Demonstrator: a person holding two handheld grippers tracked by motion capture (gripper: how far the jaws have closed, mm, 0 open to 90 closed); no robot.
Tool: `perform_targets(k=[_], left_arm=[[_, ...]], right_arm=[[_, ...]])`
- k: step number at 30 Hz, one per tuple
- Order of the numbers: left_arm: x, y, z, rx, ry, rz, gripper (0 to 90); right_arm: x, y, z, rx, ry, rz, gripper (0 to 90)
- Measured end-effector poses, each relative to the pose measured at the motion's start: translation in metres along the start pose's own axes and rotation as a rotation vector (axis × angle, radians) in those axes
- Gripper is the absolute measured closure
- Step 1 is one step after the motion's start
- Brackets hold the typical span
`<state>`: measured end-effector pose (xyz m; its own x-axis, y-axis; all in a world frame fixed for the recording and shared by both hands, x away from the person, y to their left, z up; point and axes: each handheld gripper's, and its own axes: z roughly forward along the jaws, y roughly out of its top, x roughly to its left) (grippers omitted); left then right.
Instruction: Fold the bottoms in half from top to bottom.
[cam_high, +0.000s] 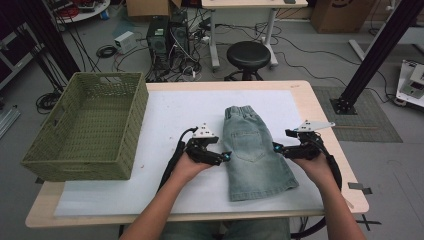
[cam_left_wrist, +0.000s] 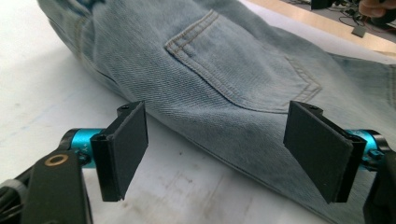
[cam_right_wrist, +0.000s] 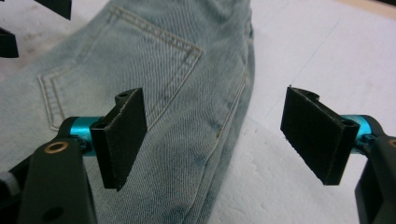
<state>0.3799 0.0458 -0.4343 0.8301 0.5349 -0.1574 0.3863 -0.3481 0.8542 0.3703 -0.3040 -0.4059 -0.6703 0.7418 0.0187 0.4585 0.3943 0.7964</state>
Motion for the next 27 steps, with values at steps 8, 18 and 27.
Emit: perform_targets(k=[8,18,27], left_arm=[[-0.005,-0.004,0.028,0.122,0.031,0.012,25.5],[-0.019,0.001,0.04,0.154,0.088,0.072,62.8],[-0.014,0.002,0.032,0.127,0.055,0.052,83.3]], right_arm=[[-0.005,-0.014,0.028,0.145,0.026,0.045,31.2],[-0.005,-0.019,0.033,0.206,0.094,0.089,63.0],[-0.002,-0.017,0.034,0.188,0.113,0.102,77.1]])
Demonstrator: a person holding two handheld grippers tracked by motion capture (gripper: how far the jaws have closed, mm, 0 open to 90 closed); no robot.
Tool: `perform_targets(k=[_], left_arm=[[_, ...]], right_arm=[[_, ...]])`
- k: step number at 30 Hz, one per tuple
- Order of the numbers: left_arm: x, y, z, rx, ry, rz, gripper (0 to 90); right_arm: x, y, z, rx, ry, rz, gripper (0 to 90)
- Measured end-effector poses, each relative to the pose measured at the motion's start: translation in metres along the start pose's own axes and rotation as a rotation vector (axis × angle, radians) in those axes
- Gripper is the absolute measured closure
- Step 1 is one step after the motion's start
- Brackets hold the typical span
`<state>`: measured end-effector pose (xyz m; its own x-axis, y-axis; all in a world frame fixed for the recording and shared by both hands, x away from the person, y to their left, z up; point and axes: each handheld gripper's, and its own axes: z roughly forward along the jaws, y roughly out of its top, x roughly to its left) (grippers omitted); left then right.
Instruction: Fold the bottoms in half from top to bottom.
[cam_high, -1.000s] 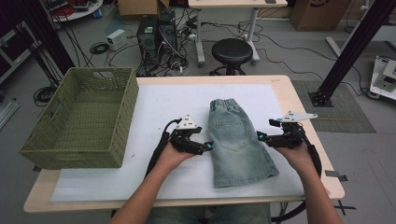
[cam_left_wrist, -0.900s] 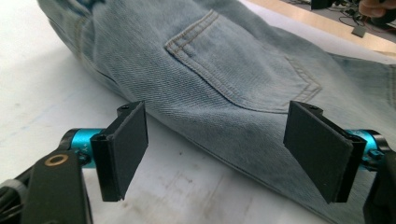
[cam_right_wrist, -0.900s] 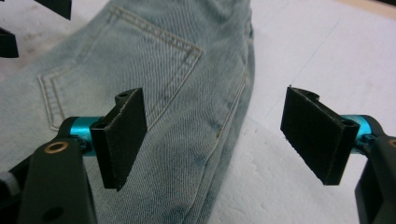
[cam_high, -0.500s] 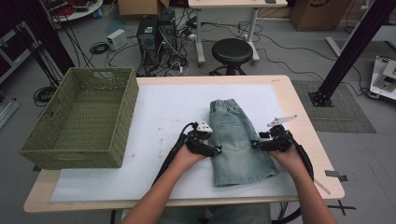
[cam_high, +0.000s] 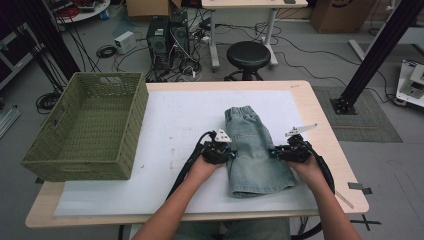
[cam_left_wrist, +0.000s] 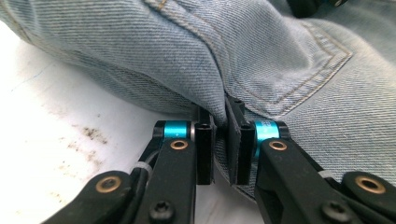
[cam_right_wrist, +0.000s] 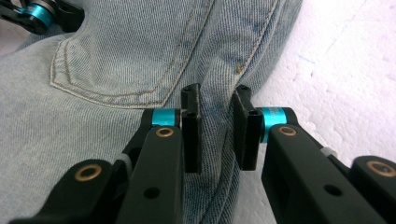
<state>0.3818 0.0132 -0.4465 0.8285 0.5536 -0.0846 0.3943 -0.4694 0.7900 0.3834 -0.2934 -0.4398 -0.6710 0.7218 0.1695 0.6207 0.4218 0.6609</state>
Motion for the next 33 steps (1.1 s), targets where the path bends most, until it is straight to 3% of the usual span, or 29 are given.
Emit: perform_targets(k=[5,9,15,20,33], left_arm=[[0.009,-0.006,-0.018,-0.003,0.004,-0.005,83.5],[0.023,-0.014,-0.038,-0.003,0.015,-0.022,83.5],[0.045,-0.03,-0.069,-0.003,0.039,-0.025,83.4],[0.058,-0.043,-0.083,-0.01,0.034,-0.04,83.4],[0.057,-0.04,-0.074,-0.023,0.012,-0.021,83.1]], right_arm=[[0.013,0.008,0.006,-0.005,-0.005,-0.02,77.4],[0.03,0.018,0.017,-0.012,0.013,-0.028,77.3],[0.061,0.035,0.038,-0.016,0.029,-0.084,77.3],[0.079,0.045,0.052,-0.024,0.047,-0.114,77.2],[0.073,0.038,0.047,-0.05,0.029,-0.091,76.7]])
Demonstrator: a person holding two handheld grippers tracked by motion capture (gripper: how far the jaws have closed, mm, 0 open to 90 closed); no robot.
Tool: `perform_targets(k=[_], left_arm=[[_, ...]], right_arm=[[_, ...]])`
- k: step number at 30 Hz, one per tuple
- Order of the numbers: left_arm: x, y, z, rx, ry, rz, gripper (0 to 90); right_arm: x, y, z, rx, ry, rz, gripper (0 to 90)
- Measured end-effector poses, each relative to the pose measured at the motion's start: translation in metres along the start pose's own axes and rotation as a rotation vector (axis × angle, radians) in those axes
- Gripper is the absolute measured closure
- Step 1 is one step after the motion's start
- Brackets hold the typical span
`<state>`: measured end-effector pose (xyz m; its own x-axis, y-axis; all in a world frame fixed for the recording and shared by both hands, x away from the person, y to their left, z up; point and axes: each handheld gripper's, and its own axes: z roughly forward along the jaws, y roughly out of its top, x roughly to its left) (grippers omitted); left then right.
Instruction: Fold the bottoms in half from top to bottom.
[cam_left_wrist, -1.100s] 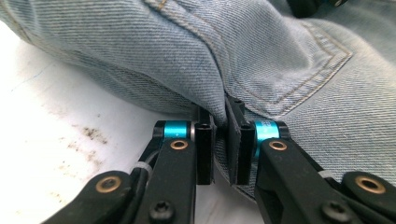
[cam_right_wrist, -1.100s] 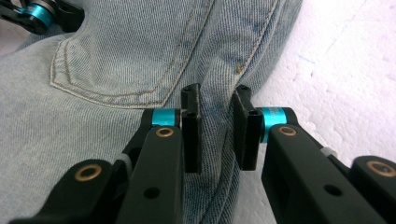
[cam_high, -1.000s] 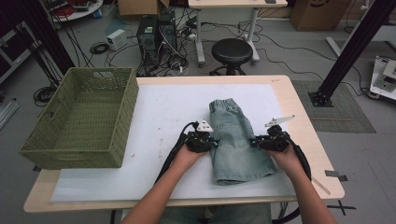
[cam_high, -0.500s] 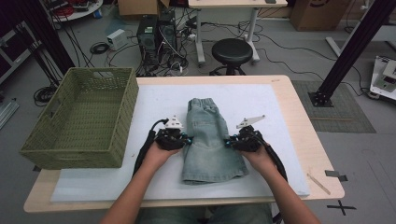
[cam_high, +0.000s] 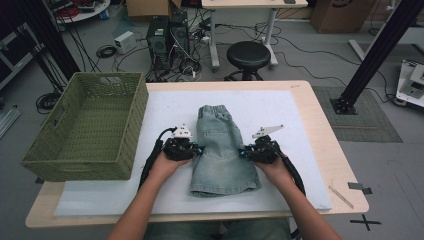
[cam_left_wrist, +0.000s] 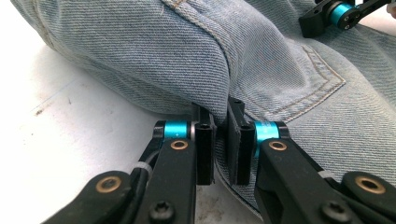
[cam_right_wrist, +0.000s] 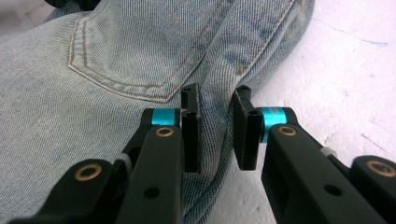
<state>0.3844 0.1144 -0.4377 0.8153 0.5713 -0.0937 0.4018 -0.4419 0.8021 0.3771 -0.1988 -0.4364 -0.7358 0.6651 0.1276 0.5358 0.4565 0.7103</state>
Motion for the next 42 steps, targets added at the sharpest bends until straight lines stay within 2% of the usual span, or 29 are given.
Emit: perform_targets(k=[4,6,7,8,10,12,15,19,22,25,30,35,42], left_arm=[[0.0,-0.001,-0.001,-0.002,0.005,-0.009,80.9],[0.001,-0.003,-0.004,-0.007,0.017,-0.024,73.4],[0.001,-0.004,-0.006,-0.016,0.016,-0.034,70.0],[0.001,-0.004,-0.009,-0.025,0.019,-0.041,64.3],[0.001,-0.004,-0.018,-0.06,0.036,-0.066,52.8],[0.001,-0.003,-0.026,-0.091,0.06,-0.075,42.2],[-0.001,0.002,-0.043,-0.155,0.081,-0.075,34.8],[-0.004,0.008,-0.063,-0.226,0.087,-0.071,28.9],[-0.003,0.009,-0.07,-0.26,0.078,-0.074,26.0],[-0.001,0.009,-0.074,-0.273,0.062,-0.068,24.2],[0.002,0.008,-0.08,-0.275,0.066,-0.053,21.7],[0.001,0.013,-0.087,-0.283,0.076,-0.014,21.1],[0.004,0.014,-0.088,-0.284,0.051,0.002,19.2]], right_arm=[[0.001,-0.001,0.0,-0.002,-0.005,-0.002,75.6],[0.001,-0.001,0.0,-0.006,-0.008,0.003,69.0],[0.001,-0.002,0.0,-0.008,-0.012,0.009,61.9],[0.0,-0.002,0.0,-0.015,-0.024,0.009,56.1],[-0.003,-0.001,-0.003,-0.031,-0.037,0.016,50.4],[-0.006,0.002,-0.009,-0.076,-0.072,0.015,45.5],[-0.011,0.011,-0.02,-0.133,-0.078,0.007,39.6],[-0.015,0.025,-0.035,-0.2,-0.076,-0.031,33.7],[-0.018,0.027,-0.045,-0.242,-0.077,-0.047,30.2],[-0.021,0.024,-0.053,-0.273,-0.073,-0.062,28.6],[-0.03,0.019,-0.067,-0.324,-0.075,-0.039,27.4],[-0.035,0.017,-0.071,-0.336,-0.091,-0.028,23.5],[-0.04,0.012,-0.068,-0.315,-0.097,-0.027,21.5]])
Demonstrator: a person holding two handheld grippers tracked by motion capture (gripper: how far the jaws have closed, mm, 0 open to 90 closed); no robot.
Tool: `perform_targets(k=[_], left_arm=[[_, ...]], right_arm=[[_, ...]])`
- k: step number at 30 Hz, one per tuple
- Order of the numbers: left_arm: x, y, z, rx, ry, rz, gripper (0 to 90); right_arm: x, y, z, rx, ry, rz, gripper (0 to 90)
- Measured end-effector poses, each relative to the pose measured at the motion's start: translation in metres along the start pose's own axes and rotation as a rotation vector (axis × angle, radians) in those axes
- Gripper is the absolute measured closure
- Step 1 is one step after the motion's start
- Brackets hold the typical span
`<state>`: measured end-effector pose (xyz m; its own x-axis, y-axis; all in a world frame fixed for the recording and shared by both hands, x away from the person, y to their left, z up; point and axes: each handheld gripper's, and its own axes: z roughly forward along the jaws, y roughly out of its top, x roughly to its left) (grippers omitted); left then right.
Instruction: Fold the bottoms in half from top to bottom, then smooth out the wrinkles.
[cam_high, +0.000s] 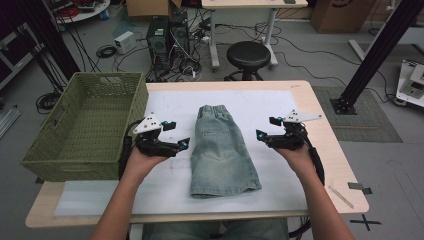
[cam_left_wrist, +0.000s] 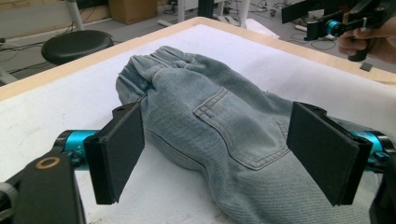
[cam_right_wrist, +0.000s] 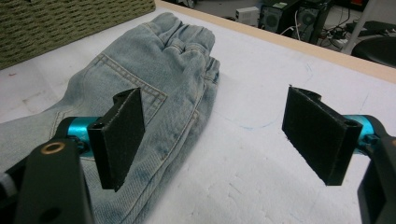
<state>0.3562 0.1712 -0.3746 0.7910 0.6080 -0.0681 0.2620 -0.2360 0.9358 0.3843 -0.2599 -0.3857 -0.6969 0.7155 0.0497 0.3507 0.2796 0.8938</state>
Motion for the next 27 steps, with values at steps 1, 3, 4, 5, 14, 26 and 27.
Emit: perform_targets(k=[1,3,4,5,14,26,27], left_arm=[[0.0,0.0,0.0,0.001,0.002,-0.001,19.2],[0.002,-0.001,0.0,-0.001,-0.005,-0.004,19.2],[0.003,-0.002,0.001,0.002,-0.007,-0.007,19.2],[0.004,-0.003,0.001,0.005,-0.008,-0.007,19.2],[0.002,-0.008,0.001,0.014,-0.003,-0.004,19.2],[0.002,-0.01,0.007,0.019,-0.013,-0.018,19.2],[0.003,-0.01,0.008,0.018,-0.016,-0.021,19.2]], right_arm=[[-0.001,0.0,0.0,-0.002,-0.001,-0.005,21.4],[-0.001,0.0,-0.001,-0.005,-0.004,-0.002,21.4],[-0.002,0.0,-0.002,-0.004,-0.004,-0.002,21.3],[-0.002,0.0,-0.002,-0.004,-0.005,-0.004,21.3],[-0.005,0.0,-0.01,-0.015,-0.021,0.001,21.2],[-0.005,0.004,-0.008,-0.012,-0.029,-0.005,20.9],[-0.005,0.003,-0.007,-0.01,-0.031,-0.003,20.8]])
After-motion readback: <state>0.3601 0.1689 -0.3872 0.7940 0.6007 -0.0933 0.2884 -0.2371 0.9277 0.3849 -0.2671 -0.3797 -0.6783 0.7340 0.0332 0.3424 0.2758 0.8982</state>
